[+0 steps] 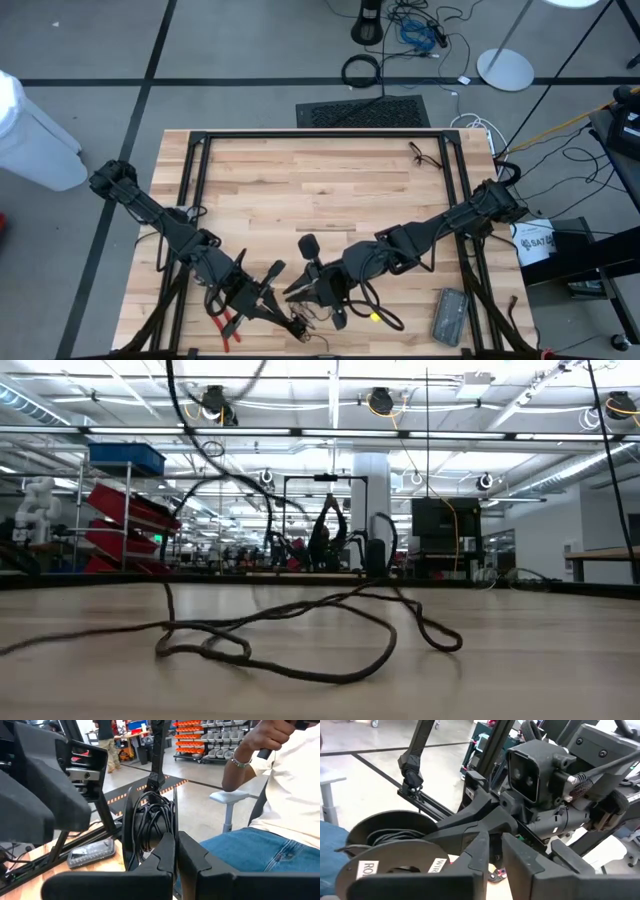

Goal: Coil cords
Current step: Coil the black wire onto the black spool

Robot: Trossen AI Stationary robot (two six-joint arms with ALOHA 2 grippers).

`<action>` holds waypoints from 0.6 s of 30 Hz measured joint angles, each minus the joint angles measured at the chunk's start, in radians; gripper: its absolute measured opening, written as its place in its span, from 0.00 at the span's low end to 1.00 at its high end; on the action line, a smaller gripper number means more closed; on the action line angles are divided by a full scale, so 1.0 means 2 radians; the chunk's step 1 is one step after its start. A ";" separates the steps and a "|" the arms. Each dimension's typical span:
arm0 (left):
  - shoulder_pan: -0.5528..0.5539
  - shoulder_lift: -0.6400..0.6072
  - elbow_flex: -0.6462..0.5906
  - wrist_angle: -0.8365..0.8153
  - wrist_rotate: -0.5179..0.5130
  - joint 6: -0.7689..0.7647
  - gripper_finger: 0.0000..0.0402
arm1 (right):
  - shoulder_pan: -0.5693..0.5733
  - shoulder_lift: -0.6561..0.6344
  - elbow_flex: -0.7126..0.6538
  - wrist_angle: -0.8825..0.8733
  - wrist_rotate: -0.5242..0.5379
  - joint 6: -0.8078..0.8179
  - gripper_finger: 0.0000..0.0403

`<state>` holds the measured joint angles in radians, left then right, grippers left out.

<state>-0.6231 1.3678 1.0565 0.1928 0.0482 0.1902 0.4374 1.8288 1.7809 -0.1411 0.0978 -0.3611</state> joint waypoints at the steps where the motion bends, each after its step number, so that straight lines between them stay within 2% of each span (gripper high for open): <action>1: 0.000 0.000 0.000 0.000 0.000 0.000 0.02 | 0.000 0.000 0.000 0.000 -0.001 0.002 0.13; 8: 0.000 0.000 0.000 0.004 0.000 0.005 0.02 | 0.006 -0.017 -0.001 -0.005 0.008 -0.008 0.20; 11: 0.000 0.000 0.000 0.004 -0.002 0.013 0.02 | 0.021 -0.043 -0.001 -0.014 0.043 -0.011 0.21; 14: -0.001 -0.003 0.000 0.001 -0.034 0.015 0.02 | 0.038 -0.067 0.000 -0.053 0.066 -0.002 0.21; 18: 0.000 -0.010 0.000 0.005 -0.065 0.018 0.02 | 0.058 -0.075 0.000 -0.127 0.071 0.052 0.21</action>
<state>-0.6239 1.3484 1.0565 0.2024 -0.0818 0.2268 0.5533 1.6789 1.7812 -0.3950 0.2393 -0.2579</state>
